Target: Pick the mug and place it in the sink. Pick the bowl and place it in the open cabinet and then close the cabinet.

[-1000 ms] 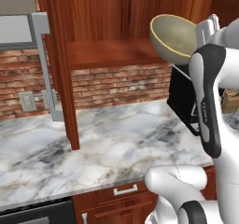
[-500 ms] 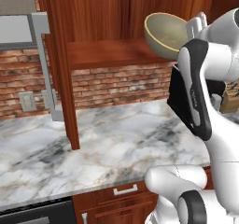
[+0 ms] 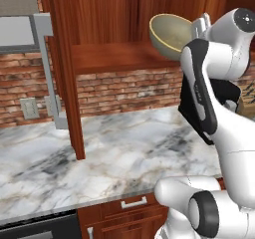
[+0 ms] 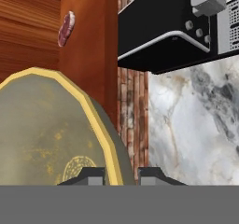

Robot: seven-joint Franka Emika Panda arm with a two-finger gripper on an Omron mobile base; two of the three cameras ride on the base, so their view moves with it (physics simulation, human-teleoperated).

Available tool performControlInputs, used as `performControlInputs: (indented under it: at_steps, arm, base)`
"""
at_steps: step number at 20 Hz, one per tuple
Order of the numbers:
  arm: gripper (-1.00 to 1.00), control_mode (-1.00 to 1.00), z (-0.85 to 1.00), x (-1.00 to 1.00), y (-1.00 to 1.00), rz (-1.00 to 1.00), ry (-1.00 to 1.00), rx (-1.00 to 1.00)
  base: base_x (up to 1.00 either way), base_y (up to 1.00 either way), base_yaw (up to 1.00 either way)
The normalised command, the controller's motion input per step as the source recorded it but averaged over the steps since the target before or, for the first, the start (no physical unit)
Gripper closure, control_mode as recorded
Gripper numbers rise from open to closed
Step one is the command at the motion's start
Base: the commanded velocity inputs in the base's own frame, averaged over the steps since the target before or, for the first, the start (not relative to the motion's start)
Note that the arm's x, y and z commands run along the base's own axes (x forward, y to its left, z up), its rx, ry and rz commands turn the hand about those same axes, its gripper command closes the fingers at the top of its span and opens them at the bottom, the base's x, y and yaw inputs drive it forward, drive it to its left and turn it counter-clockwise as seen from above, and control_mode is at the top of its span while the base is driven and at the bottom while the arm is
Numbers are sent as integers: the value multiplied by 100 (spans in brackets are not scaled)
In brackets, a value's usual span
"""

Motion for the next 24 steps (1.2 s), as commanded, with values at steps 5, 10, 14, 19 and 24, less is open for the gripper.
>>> performControlInputs:
  at_steps: [5, 10, 14, 19, 24]
  arm:
    - [100, -100, -16, 33, 0, 0, 0, 0]
    - [100, -100, -9, 41, 0, 0, 0, 0]
    - [100, -100, -16, 43, 0, 0, 0, 0]
    - [100, -100, -13, 37, 0, 0, 0, 0]
    - [100, -100, -7, 38, 0, 0, 0, 0]
  base:
    - [0, 0, 0]
    - [0, 0, 0]
    - [0, 0, 0]
    - [0, 0, 0]
    - [0, 0, 0]
